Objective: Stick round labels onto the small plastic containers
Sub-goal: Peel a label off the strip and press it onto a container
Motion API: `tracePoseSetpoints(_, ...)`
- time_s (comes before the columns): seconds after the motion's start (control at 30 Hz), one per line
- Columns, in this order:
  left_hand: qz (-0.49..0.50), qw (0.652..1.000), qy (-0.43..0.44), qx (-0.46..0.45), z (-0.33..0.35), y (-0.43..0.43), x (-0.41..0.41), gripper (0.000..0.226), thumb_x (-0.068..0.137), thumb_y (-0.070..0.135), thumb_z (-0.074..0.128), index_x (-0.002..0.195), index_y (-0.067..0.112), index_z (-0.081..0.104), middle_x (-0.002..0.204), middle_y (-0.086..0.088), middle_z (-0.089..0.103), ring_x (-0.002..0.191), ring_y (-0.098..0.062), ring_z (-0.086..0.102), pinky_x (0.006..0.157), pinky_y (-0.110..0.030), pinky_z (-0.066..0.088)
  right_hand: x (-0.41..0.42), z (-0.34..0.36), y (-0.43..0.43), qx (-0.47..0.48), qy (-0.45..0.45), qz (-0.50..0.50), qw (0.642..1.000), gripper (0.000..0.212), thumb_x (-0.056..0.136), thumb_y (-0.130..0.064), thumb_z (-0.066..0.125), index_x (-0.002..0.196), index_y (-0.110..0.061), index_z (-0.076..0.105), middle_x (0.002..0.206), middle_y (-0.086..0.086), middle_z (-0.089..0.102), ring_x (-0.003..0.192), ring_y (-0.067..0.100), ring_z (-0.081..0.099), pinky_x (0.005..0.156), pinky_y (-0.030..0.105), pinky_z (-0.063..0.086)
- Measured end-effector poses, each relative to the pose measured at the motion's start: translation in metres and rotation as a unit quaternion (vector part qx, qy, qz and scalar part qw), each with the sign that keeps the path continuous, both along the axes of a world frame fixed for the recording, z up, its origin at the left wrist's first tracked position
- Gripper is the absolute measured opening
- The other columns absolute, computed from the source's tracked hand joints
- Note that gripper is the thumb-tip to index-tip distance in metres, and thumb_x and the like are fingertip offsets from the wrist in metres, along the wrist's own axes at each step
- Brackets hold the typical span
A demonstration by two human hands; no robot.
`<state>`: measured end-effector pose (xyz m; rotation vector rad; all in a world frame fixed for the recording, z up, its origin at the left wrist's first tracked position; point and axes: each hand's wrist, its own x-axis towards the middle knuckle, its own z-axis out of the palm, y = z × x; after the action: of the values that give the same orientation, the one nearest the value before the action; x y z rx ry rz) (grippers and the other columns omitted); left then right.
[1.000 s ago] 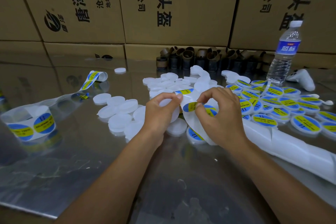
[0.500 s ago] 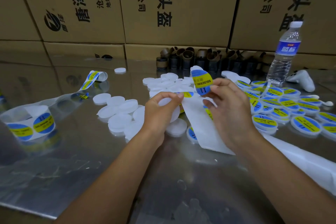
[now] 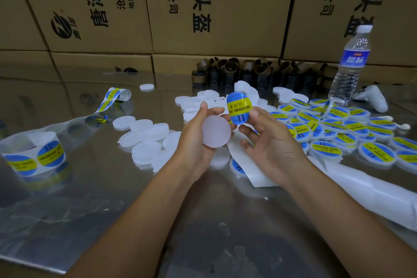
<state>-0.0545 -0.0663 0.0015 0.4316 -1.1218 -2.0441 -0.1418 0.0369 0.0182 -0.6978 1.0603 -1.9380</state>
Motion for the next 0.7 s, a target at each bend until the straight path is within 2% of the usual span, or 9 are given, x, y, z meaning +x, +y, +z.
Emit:
tracePoseSetpoints(0.1, -0.051, 0.998, 0.029, 0.014, 0.001, 0.001, 0.0, 0.049, 0.099, 0.045, 0.032, 0.096, 0.007, 0.062, 0.092, -0.013, 0.07, 0.083, -0.022, 0.065, 0.081, -0.034, 0.049, 0.006, -0.001, -0.002, 0.013, 0.054, -0.005, 0.998, 0.008, 0.059, -0.025, 0.067, 0.066, -0.023, 0.063, 0.068, -0.006, 0.063, 0.056, 0.006, 0.049, 0.057, 0.022, 0.032)
tracePoseSetpoints(0.23, -0.093, 0.993, 0.059, 0.044, 0.003, 0.003, 0.001, 0.054, 0.099, 0.047, 0.026, 0.095, 0.006, 0.061, 0.078, -0.01, 0.072, 0.071, -0.017, 0.07, 0.068, -0.025, 0.057, 0.013, -0.004, -0.003, 0.02, 0.1, -0.009, 0.995, 0.016, 0.058, -0.021, 0.071, 0.071, -0.018, 0.062, 0.061, -0.007, 0.061, 0.049, 0.006, 0.039, 0.046, 0.016, 0.03)
tracePoseSetpoints(0.3, -0.093, 0.993, 0.053, 0.046, 0.004, 0.003, 0.001, 0.055, 0.099, 0.049, 0.024, 0.093, 0.007, 0.06, 0.077, -0.01, 0.071, 0.07, -0.017, 0.07, 0.065, -0.024, 0.057, 0.015, -0.005, -0.004, 0.023, 0.103, -0.014, 0.994, 0.013, 0.064, -0.015, 0.071, 0.072, -0.014, 0.062, 0.057, -0.007, 0.06, 0.045, 0.004, 0.036, 0.042, 0.013, 0.03)
tracePoseSetpoints(0.43, -0.087, 0.995, 0.037, 0.022, 0.004, 0.003, 0.001, 0.056, 0.1, 0.049, 0.022, 0.09, 0.009, 0.06, 0.082, -0.009, 0.073, 0.074, -0.017, 0.07, 0.068, -0.026, 0.056, 0.018, -0.005, -0.003, 0.046, 0.116, -0.026, 0.992, 0.012, 0.076, -0.004, 0.069, 0.072, -0.011, 0.06, 0.048, -0.008, 0.055, 0.04, 0.003, 0.036, 0.041, 0.01, 0.032)
tracePoseSetpoints(0.6, -0.084, 0.995, 0.044, 0.022, 0.003, 0.004, 0.0, 0.055, 0.1, 0.047, 0.024, 0.09, 0.008, 0.06, 0.082, -0.011, 0.073, 0.077, -0.018, 0.071, 0.067, -0.026, 0.057, 0.019, -0.002, -0.002, 0.062, 0.097, -0.064, 0.991, 0.013, 0.078, 0.0, 0.069, 0.072, -0.007, 0.06, 0.047, -0.007, 0.055, 0.037, 0.002, 0.038, 0.041, 0.01, 0.034)
tracePoseSetpoints(0.7, -0.083, 0.995, 0.044, 0.022, 0.003, 0.004, 0.0, 0.054, 0.1, 0.047, 0.025, 0.091, 0.008, 0.06, 0.084, -0.011, 0.073, 0.084, -0.021, 0.07, 0.073, -0.029, 0.057, 0.02, -0.002, -0.002, 0.048, 0.066, -0.075, 0.994, 0.011, 0.079, 0.005, 0.066, 0.074, -0.001, 0.059, 0.042, -0.006, 0.054, 0.035, 0.0, 0.044, 0.041, 0.009, 0.036)
